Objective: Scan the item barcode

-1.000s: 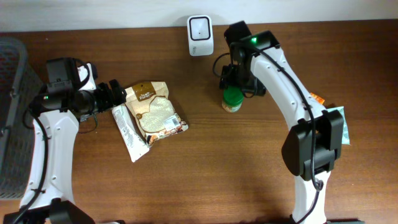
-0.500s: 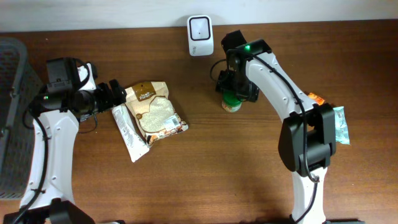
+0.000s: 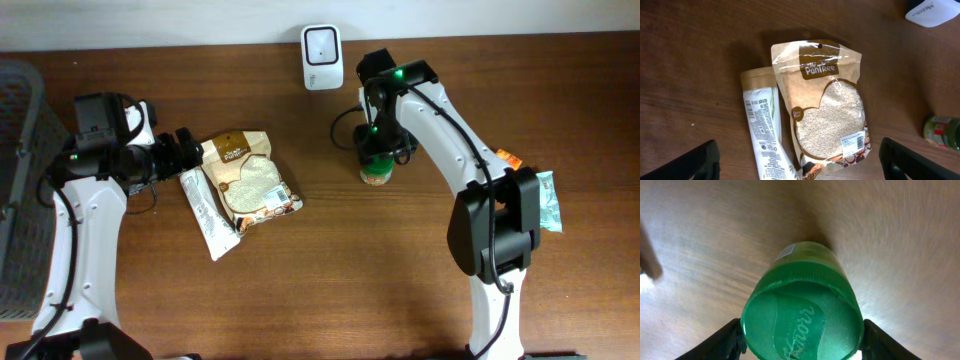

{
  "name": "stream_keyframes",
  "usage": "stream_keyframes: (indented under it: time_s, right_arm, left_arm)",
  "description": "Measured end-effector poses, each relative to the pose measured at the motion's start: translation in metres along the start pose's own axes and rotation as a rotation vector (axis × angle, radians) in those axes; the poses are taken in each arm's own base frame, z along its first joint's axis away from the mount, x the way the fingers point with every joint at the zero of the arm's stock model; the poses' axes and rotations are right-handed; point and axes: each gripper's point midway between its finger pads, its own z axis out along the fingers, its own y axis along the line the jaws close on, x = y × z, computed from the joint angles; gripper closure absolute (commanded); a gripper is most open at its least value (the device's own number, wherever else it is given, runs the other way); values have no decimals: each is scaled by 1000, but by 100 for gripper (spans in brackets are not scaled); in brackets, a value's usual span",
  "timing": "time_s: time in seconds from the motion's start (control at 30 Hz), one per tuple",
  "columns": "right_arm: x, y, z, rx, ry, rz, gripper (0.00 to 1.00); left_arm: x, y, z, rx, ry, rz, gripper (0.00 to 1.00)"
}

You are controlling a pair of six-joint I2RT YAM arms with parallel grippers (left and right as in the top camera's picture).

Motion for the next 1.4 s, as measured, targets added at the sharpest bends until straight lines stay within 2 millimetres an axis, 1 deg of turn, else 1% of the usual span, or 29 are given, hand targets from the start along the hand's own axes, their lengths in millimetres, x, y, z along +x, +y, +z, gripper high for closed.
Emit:
stream_keyframes:
  time_s: [0.03,0.13,0.27,0.33,0.43,0.5,0.53,0.57,0.6,0.63,0.73,0.8,0.87,0.9,1.0,1.07,1.13,1.2,1.27,1.3,1.4]
  right_arm:
    - [-5,0,-4,1,-18,-138,41]
    - [-6,0,-6,6,-25,-422,41]
    - [-7,1,-6,5,-26,-730,41]
    - [-5,2,-5,-2,-22,-832,41]
    - [5,4,5,-34,6,-961,41]
    - [12,8,11,-69,16,-1040,37]
    - [12,9,11,-76,10,-1067,36]
    - [12,10,11,-78,7,-1082,28]
    - [12,11,12,-84,3,-1096,5]
    - [11,12,12,-90,-2,-1100,2]
    - [13,20,12,-133,-18,-1024,2]
    - [13,26,11,-166,-25,-880,2]
    - [11,28,8,-173,-17,-695,2]
    - [5,29,1,-170,-26,-566,2]
    - [-7,31,-25,-173,-48,-287,2]
    - [-11,33,-31,-181,-55,-145,2]
    - [-10,38,-31,-213,-47,-80,1]
    - [-6,40,-26,-228,-25,-36,4]
    - [-6,34,-19,-197,-18,23,7]
    - [-7,26,-16,-151,-19,70,8]
    - [-11,13,-14,-73,-33,157,9]
  left_arm:
    - [0,0,0,0,0,0,1]
    - [0,0,0,0,0,0,1]
    - [0,0,0,0,0,0,1]
    - [0,0,0,0,0,0,1]
    - [0,0,0,0,0,0,1]
    - [0,0,0,0,0,0,1]
    - [0,0,0,0,0,0,1]
    - [0,0,0,0,0,0,1]
    - [0,0,0,0,0,0,1]
    - [0,0,0,0,0,0,1]
    - [0,0,0,0,0,0,1]
    - [0,0,0,0,0,0,1]
    - [0,0,0,0,0,0,1]
    - [0,0,0,0,0,0,1]
    - [0,0,0,0,0,0,1]
    - [0,0,0,0,0,0,1]
    - [0,0,0,0,0,0,1]
    - [0,0,0,0,0,0,1]
    - [0,0,0,0,0,0,1]
    - [0,0,0,0,0,0,1]
    - [0,0,0,0,0,0,1]
